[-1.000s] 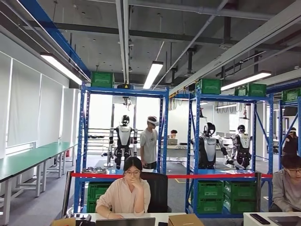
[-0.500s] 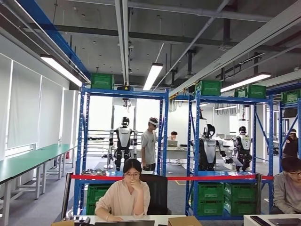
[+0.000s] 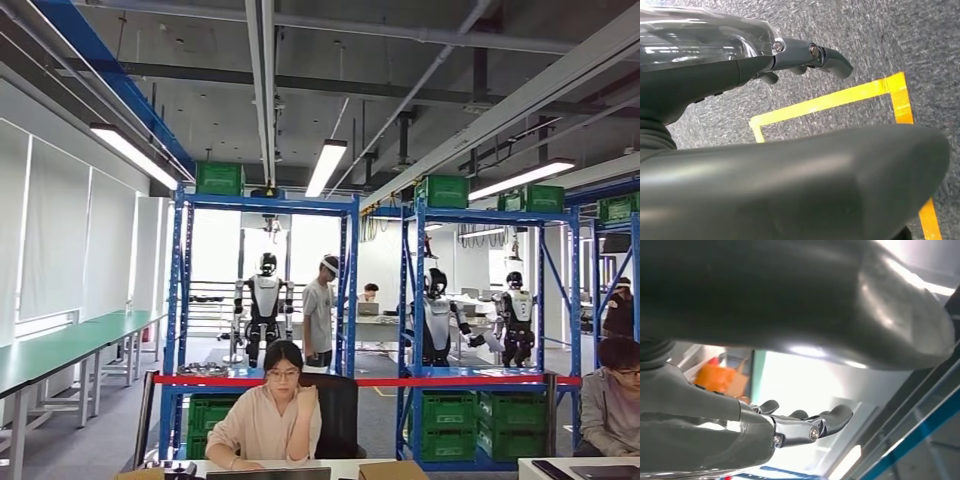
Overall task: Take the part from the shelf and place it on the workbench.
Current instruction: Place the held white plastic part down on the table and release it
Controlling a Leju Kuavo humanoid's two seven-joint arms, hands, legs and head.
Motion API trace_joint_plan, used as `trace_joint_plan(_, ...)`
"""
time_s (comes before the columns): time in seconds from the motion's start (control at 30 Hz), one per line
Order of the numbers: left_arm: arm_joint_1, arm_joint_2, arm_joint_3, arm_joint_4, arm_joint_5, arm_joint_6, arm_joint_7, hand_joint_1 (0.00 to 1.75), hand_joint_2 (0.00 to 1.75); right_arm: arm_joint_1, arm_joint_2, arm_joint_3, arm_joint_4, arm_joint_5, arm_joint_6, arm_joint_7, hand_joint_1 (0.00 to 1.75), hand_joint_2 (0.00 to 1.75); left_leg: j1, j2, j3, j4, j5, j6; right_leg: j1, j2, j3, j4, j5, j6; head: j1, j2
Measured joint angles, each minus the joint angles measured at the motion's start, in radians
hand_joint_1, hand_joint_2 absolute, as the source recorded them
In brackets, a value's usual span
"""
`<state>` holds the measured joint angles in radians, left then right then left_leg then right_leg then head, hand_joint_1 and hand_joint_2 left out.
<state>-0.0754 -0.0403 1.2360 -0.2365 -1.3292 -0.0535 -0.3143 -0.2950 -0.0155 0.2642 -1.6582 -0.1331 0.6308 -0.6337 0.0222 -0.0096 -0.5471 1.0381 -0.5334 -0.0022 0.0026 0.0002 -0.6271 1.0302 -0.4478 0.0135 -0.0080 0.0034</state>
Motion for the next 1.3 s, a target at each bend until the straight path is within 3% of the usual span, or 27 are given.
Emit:
trace_joint_plan(0.07,0.001,0.0,0.002,0.0,0.003,0.001,-0.001,0.0,0.0,0.032,0.001,0.001,-0.04,0.008,0.007,-0.018,0.0,0.0,-0.001,0.003,-0.006,-0.002,0.012,0.017,-0.004,0.001,-0.003,0.007,-0.012,0.012,0.0,0.0)
trace_joint_plan(0.13,-0.001,0.001,0.005,0.0,0.009,0.001,-0.004,0.0,0.0,0.066,0.001,0.002,-0.073,0.019,0.008,-0.038,0.0,0.0,0.001,0.007,-0.021,-0.004,0.027,0.032,-0.008,0.002,-0.025,0.075,-0.081,0.022,0.0,0.0)
trace_joint_plan(0.2,-0.002,0.002,0.009,0.0,0.014,0.002,-0.004,0.0,0.0,0.101,0.001,0.002,-0.096,0.024,0.01,-0.053,0.0,0.0,-0.002,0.01,-0.041,-0.003,0.042,0.037,-0.01,0.001,-0.059,0.205,-0.174,0.028,0.0,0.0)
trace_joint_plan(0.23,-0.002,0.002,0.011,0.0,0.016,0.003,-0.004,0.0,0.0,0.119,0.001,0.002,-0.104,0.025,0.012,-0.057,0.0,0.0,-0.004,0.011,-0.051,-0.002,0.049,0.038,-0.011,0.001,-0.066,0.257,-0.201,0.029,0.0,0.0)
trace_joint_plan(0.27,-0.002,0.002,0.014,0.0,0.018,0.004,-0.004,0.0,0.0,0.138,0.001,0.001,-0.111,0.026,0.015,-0.059,0.0,0.0,-0.006,0.011,-0.062,-0.002,0.057,0.038,-0.011,0.001,-0.058,0.279,-0.208,0.029,0.0,0.0)
trace_joint_plan(0.3,-0.002,0.002,0.017,0.0,0.019,0.004,-0.004,0.0,0.0,0.158,0.001,0.0,-0.117,0.028,0.021,-0.06,0.0,0.0,-0.008,0.012,-0.071,-0.002,0.064,0.038,-0.01,0.002,-0.031,0.261,-0.195,0.026,0.0,0.0)
trace_joint_plan(0.33,-0.002,0.001,0.02,0.0,0.019,0.005,-0.005,0.0,0.0,0.176,0.001,-0.002,-0.122,0.031,0.028,-0.06,0.0,0.0,-0.01,0.012,-0.08,-0.002,0.071,0.038,-0.009,0.002,0.013,0.208,-0.171,0.02,0.0,0.0)
trace_joint_plan(0.4,-0.002,0.0,0.027,0.0,0.021,0.005,-0.005,0.0,0.0,0.206,0.003,-0.012,-0.135,0.038,0.048,-0.061,0.0,0.0,-0.014,0.011,-0.092,-0.002,0.085,0.034,-0.002,0.001,0.123,0.049,-0.135,0.002,0.0,0.0)
trace_joint_plan(0.43,-0.001,-0.001,0.029,0.0,0.023,0.006,-0.004,0.0,0.0,0.22,0.006,-0.019,-0.141,0.04,0.059,-0.061,0.0,0.0,-0.015,0.011,-0.095,-0.003,0.092,0.03,0.003,0.0,0.161,-0.012,-0.129,-0.004,0.0,0.0)
trace_joint_plan(0.5,0.001,-0.002,0.034,0.0,0.026,0.007,-0.004,0.0,0.0,0.25,0.013,-0.038,-0.149,0.041,0.084,-0.062,0.0,0.0,-0.011,0.012,-0.098,-0.009,0.108,0.017,0.011,-0.001,0.19,-0.066,-0.125,-0.012,0.001,0.0)
trace_joint_plan(0.57,0.003,-0.002,0.04,0.0,0.03,0.008,-0.002,0.0,0.0,0.281,0.023,-0.063,-0.152,0.039,0.108,-0.062,0.0,0.0,-0.008,0.011,-0.101,-0.013,0.111,0.005,0.011,-0.004,0.182,-0.077,-0.103,-0.02,0.001,0.0)
trace_joint_plan(0.6,0.006,-0.003,0.043,0.0,0.03,0.009,0.0,0.0,0.0,0.296,0.031,-0.077,-0.152,0.038,0.119,-0.062,0.0,0.0,-0.007,0.011,-0.105,0.0,0.087,0.001,0.009,-0.007,0.175,-0.081,-0.091,-0.026,0.001,0.0)
trace_joint_plan(0.63,0.008,-0.003,0.047,0.0,0.031,0.009,0.002,0.0,0.0,0.311,0.039,-0.091,-0.151,0.037,0.128,-0.062,0.0,0.0,-0.007,0.01,-0.114,0.031,0.045,-0.001,0.007,-0.01,0.164,-0.085,-0.078,-0.031,0.001,0.0)
trace_joint_plan(0.7,0.01,-0.004,0.053,0.0,0.032,0.009,0.003,0.0,0.0,0.341,0.052,-0.117,-0.149,0.033,0.142,-0.062,0.0,0.0,-0.006,0.01,-0.137,0.146,-0.061,-0.005,0.008,-0.013,0.134,-0.082,-0.057,-0.036,0.001,0.0)
trace_joint_plan(0.73,0.01,-0.004,0.054,0.0,0.033,0.01,0.003,0.0,0.0,0.354,0.057,-0.129,-0.147,0.032,0.148,-0.062,0.0,0.0,-0.005,0.01,-0.143,0.207,-0.091,-0.008,0.008,-0.014,0.119,-0.08,-0.047,-0.036,0.001,0.0)
trace_joint_plan(0.77,0.01,-0.004,0.056,0.0,0.033,0.01,0.003,0.0,0.0,0.366,0.062,-0.141,-0.145,0.031,0.156,-0.062,0.0,0.0,-0.005,0.01,-0.141,0.249,-0.097,-0.011,0.009,-0.015,0.102,-0.077,-0.037,-0.035,0.001,0.0)
trace_joint_plan(0.8,0.01,-0.004,0.057,0.0,0.033,0.01,0.003,0.0,0.0,0.376,0.068,-0.154,-0.141,0.031,0.164,-0.062,0.0,0.0,-0.004,0.01,-0.124,0.259,-0.078,-0.013,0.008,-0.015,0.085,-0.072,-0.028,-0.033,0.001,0.0)
trace_joint_plan(0.83,0.01,-0.004,0.06,0.0,0.033,0.011,0.003,0.0,0.0,0.385,0.075,-0.166,-0.138,0.03,0.173,-0.062,0.0,0.0,-0.003,0.01,-0.092,0.235,-0.048,-0.015,0.007,-0.015,0.067,-0.064,-0.02,-0.03,0.001,0.0)
trace_joint_plan(0.9,0.008,-0.004,0.066,0.0,0.033,0.011,0.003,0.0,0.0,0.404,0.088,-0.192,-0.129,0.025,0.187,-0.062,0.0,0.0,-0.001,0.01,0.008,0.107,-0.013,-0.018,0.006,-0.014,0.033,-0.04,-0.011,-0.022,0.001,0.0)
trace_joint_plan(0.97,0.007,-0.004,0.072,0.0,0.033,0.013,0.003,0.0,0.0,0.42,0.101,-0.216,-0.118,0.017,0.201,-0.062,0.0,0.0,-0.001,0.007,0.083,-0.011,-0.033,-0.011,0.007,-0.013,0.009,-0.017,-0.003,-0.013,0.001,0.0)
trace_joint_plan(1.0,0.007,-0.004,0.076,0.0,0.032,0.013,0.002,0.0,0.0,0.427,0.108,-0.229,-0.108,0.011,0.212,-0.062,0.0,0.0,-0.004,0.006,0.097,-0.037,-0.045,-0.005,0.008,-0.013,0.002,-0.011,0.004,-0.007,0.001,0.0)
trace_joint_plan(1.07,0.009,-0.006,0.083,0.0,0.031,0.015,0.002,0.0,0.0,0.444,0.123,-0.261,-0.078,0.002,0.232,-0.062,0.0,0.0,-0.005,0.008,0.09,-0.041,-0.041,0.011,0.006,-0.011,-0.005,-0.008,0.012,0.004,0.001,0.0)
trace_joint_plan(1.1,0.01,-0.007,0.087,0.0,0.031,0.015,0.002,0.0,0.0,0.454,0.129,-0.278,-0.06,0.0,0.241,-0.062,0.0,0.0,-0.005,0.01,0.083,-0.041,-0.032,0.019,0.004,-0.009,-0.009,0.002,-0.004,0.01,0.001,0.0)
trace_joint_plan(1.13,0.011,-0.008,0.092,0.0,0.03,0.016,0.002,0.0,0.0,0.463,0.136,-0.297,-0.041,-0.001,0.252,-0.062,0.0,0.0,-0.004,0.012,0.073,-0.041,-0.023,0.027,0.002,-0.007,-0.017,0.028,-0.038,0.016,0.001,0.0)
trace_joint_plan(1.23,0.012,-0.009,0.107,-0.001,0.027,0.019,0.003,0.0,0.0,0.48,0.157,-0.363,0.027,0.007,0.287,-0.062,0.0,0.0,-0.008,0.017,0.034,-0.04,0.009,0.038,-0.004,-0.005,-0.056,0.2,-0.177,0.028,0.001,0.0)
trace_joint_plan(1.27,0.013,-0.01,0.111,-0.001,0.027,0.02,0.003,0.0,0.0,0.484,0.162,-0.383,0.053,0.02,0.288,-0.062,0.0,0.0,-0.01,0.018,0.02,-0.039,0.02,0.04,-0.004,-0.005,-0.061,0.251,-0.194,0.029,0.001,0.0)
trace_joint_plan(1.3,0.013,-0.01,0.114,-0.001,0.026,0.02,0.002,0.0,0.0,0.487,0.166,-0.401,0.082,0.042,0.279,-0.062,0.0,0.0,-0.012,0.019,0.006,-0.038,0.03,0.04,-0.004,-0.005,-0.052,0.275,-0.189,0.028,0.001,0.0)
